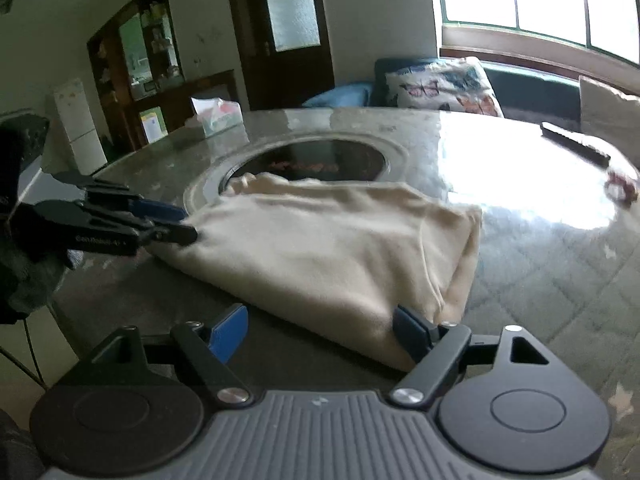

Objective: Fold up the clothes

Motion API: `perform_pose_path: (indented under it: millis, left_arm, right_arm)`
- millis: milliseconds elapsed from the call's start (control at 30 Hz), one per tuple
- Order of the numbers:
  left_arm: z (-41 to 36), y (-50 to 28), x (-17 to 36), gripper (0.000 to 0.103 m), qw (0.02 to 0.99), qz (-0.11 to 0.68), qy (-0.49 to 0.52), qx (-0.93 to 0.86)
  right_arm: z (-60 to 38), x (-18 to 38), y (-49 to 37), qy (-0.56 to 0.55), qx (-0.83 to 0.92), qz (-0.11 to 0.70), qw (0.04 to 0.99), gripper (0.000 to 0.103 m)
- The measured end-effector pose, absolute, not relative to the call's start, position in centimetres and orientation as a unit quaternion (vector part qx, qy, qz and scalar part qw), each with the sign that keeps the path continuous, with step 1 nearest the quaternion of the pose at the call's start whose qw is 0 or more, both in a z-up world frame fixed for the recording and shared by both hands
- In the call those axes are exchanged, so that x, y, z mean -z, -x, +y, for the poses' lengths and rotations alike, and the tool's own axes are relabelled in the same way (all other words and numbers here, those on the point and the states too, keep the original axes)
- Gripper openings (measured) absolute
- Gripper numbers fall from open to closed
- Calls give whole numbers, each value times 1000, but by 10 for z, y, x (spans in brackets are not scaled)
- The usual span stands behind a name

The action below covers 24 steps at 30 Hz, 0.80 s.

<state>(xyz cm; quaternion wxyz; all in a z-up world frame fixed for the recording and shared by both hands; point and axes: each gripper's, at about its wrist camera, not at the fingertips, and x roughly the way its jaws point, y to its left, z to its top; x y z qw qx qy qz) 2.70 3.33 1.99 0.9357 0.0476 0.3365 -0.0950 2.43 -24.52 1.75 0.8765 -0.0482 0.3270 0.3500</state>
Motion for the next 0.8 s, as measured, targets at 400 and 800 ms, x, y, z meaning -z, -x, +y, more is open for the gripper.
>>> perform_pose_path:
  millis: [400, 800]
  left_arm:
    - [54, -25, -26, 71, 939, 339, 1, 60]
    - [67, -31, -14, 73, 931, 363, 18, 39]
  right_arm:
    - [-215, -8, -31, 56, -409, 332, 848, 87]
    - [-199, -13, -33, 65, -438, 329, 834, 89]
